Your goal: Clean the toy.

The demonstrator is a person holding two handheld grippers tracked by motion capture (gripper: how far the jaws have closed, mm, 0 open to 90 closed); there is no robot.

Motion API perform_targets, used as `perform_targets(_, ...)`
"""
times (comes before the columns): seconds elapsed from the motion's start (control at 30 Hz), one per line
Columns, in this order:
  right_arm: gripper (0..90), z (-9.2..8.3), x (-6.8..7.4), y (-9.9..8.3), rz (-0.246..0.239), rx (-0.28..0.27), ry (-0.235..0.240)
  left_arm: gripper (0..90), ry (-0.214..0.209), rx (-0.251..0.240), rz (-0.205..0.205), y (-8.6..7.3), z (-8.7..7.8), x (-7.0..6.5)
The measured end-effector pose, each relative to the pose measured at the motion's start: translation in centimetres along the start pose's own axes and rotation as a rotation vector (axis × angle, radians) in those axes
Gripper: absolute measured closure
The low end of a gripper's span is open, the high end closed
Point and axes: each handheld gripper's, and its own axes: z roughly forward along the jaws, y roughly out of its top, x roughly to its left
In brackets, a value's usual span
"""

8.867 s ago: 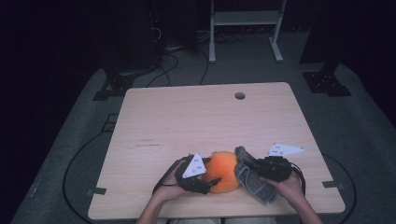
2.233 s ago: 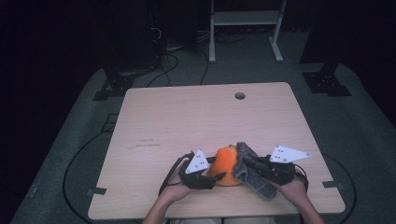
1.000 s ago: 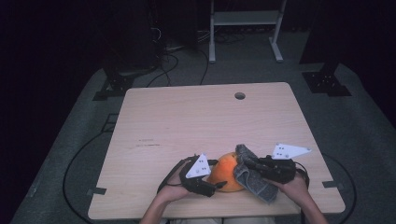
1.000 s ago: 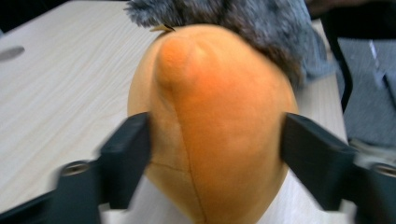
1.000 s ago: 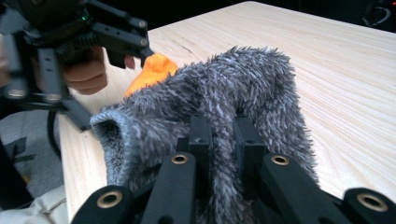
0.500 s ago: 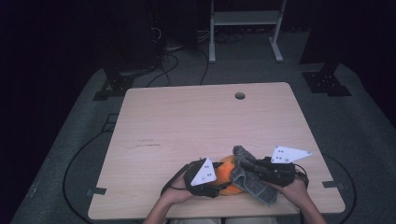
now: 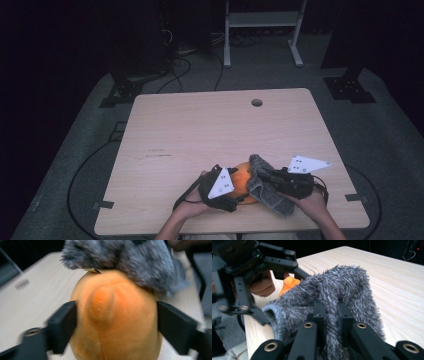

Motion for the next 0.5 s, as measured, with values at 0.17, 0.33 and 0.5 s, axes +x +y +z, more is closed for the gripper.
perform_targets(0.17, 79.9, 0.4, 0.4, 0.1, -0.011, 0.007, 0.003, 27.3, -0.007, 0.009, 0.032, -0.4, -0.6, 0.4)
perform_targets(0.33, 80.1, 0.3, -0.6, -1.0, 0.020, 0.062, -0.011, 27.8, 0.077, 0.014, -0.037, -0.8, -2.0, 2.3)
perform_targets(0.5, 80.1, 1.0, 0.3, -1.1, 0.006, 0.066, 0.024, 18.4, 0.017, -0.005, -0.110, -0.8, -2.3, 2.7)
